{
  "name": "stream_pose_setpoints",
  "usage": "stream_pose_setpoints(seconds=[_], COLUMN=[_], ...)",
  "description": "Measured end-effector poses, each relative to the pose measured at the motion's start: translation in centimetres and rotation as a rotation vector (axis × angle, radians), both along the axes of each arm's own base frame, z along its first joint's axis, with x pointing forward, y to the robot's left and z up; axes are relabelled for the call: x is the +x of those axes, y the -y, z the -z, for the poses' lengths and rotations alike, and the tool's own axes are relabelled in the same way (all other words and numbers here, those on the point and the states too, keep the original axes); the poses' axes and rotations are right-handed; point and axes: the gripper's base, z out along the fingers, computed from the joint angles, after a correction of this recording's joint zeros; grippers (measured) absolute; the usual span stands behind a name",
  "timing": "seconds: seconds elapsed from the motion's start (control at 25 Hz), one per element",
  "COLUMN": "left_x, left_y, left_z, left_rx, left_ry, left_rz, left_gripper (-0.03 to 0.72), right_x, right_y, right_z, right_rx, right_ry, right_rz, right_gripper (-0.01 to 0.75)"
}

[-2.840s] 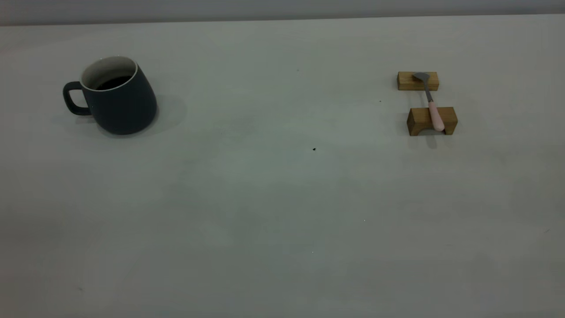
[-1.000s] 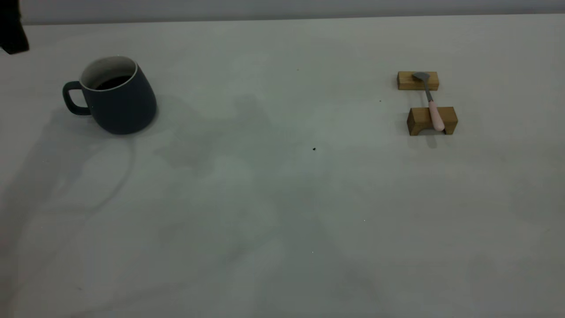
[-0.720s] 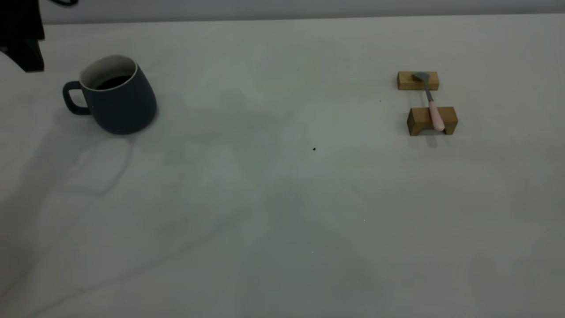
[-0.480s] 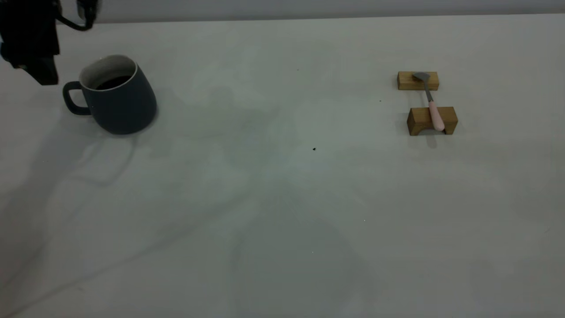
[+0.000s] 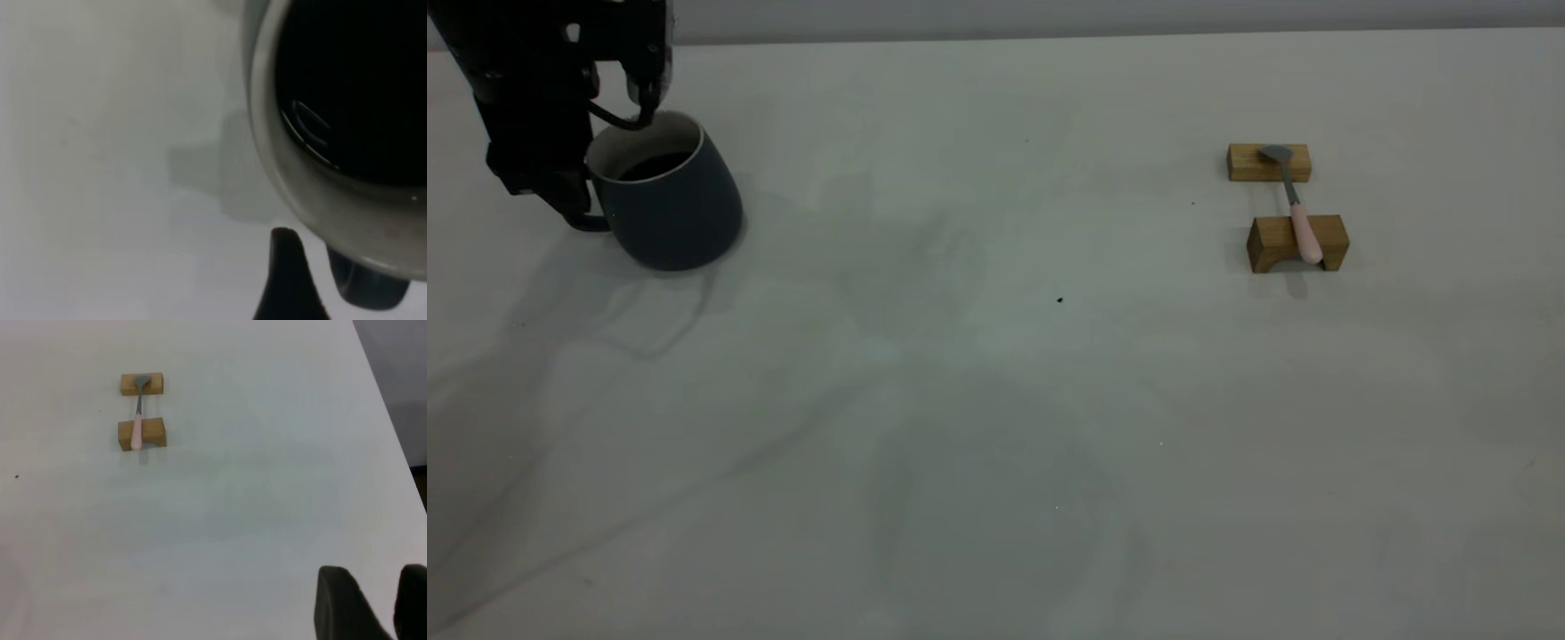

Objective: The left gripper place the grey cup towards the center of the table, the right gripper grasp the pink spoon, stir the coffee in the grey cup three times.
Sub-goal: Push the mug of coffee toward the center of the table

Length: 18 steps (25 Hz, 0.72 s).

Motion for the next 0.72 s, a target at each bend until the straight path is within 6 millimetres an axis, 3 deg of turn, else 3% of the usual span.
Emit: stream_pose_setpoints(seconds=[0.12, 0.4, 0.72], left_x=[0.0, 0.0, -0.4], left_y=[0.1, 1.3, 5.7], left_z=[0.1, 0.2, 0.2], left_rx=[0.003, 0.010, -0.004], left_ry=[-0.001, -0.005, -0.004], left_rz=[0.018, 0.056, 0.138], left_gripper=[0.550, 0.371, 0.338], right_x=[0.0, 0.0, 0.0], right_y=[0.0, 0.0, 0.0], right_z=[0.0, 0.0, 0.0], right_rx=[0.000, 0.000, 0.000], right_ry=[0.000, 0.000, 0.000], right_rz=[0.000, 0.000, 0.000], right_gripper=[0.237, 0.237, 0.237])
